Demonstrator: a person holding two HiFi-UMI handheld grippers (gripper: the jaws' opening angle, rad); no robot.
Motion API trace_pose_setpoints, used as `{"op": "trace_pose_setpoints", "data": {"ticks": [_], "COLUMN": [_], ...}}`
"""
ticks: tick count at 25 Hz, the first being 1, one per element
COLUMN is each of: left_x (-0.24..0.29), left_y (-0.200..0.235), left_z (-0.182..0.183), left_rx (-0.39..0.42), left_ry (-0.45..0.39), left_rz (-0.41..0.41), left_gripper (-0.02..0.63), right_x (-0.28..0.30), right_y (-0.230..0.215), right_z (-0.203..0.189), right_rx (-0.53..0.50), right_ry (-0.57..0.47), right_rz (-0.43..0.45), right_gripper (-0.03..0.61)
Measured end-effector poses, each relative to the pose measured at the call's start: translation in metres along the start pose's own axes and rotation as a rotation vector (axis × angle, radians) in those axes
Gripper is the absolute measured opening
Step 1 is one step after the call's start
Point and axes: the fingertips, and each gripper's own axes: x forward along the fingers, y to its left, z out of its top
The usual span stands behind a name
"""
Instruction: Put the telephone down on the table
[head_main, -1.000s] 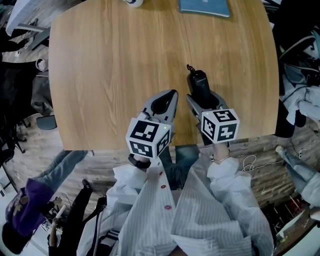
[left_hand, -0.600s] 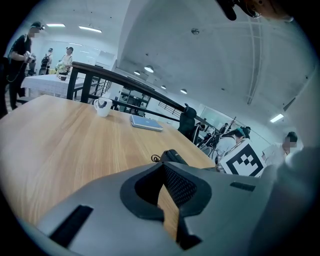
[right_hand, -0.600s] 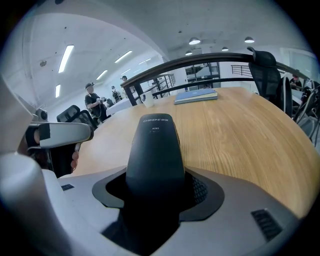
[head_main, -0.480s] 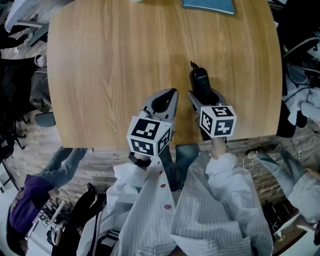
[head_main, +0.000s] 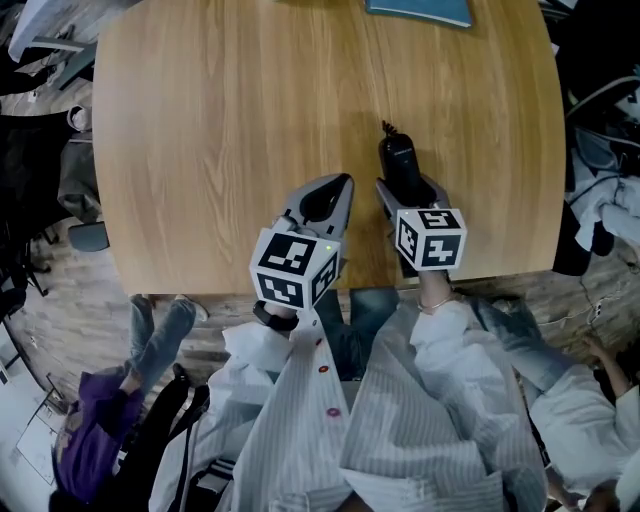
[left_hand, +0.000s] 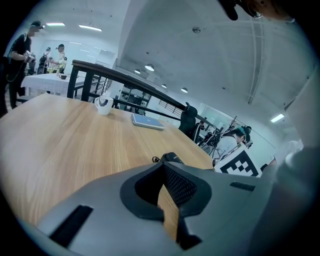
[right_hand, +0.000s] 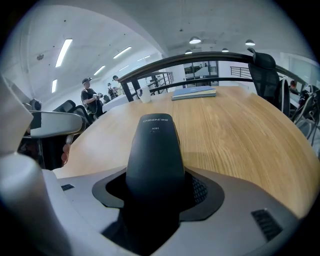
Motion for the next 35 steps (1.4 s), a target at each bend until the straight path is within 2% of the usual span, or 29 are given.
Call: {"op": "trace_pose_setpoints", "data": {"ticks": [25, 35], "left_x": [-0.003, -0.004], "left_y": [0.008, 0.011], "left_z": [-0.002, -0.001], "left_rx": [-0.026, -0.032], "left_ry": [-0.007, -0.008], "left_rz": [0.012, 0.012], "left_gripper": [0.008, 0.008], "right_x": [0.007, 0.007], "right_y": [-0.001, 0.002], "right_z": [-0.004, -0.004], "right_rx": [-0.13, -0.146], "right_ry": [0.022, 0.031], "right_rz": [-0.11, -0.112], "right_gripper": [0.293, 0.291]}}
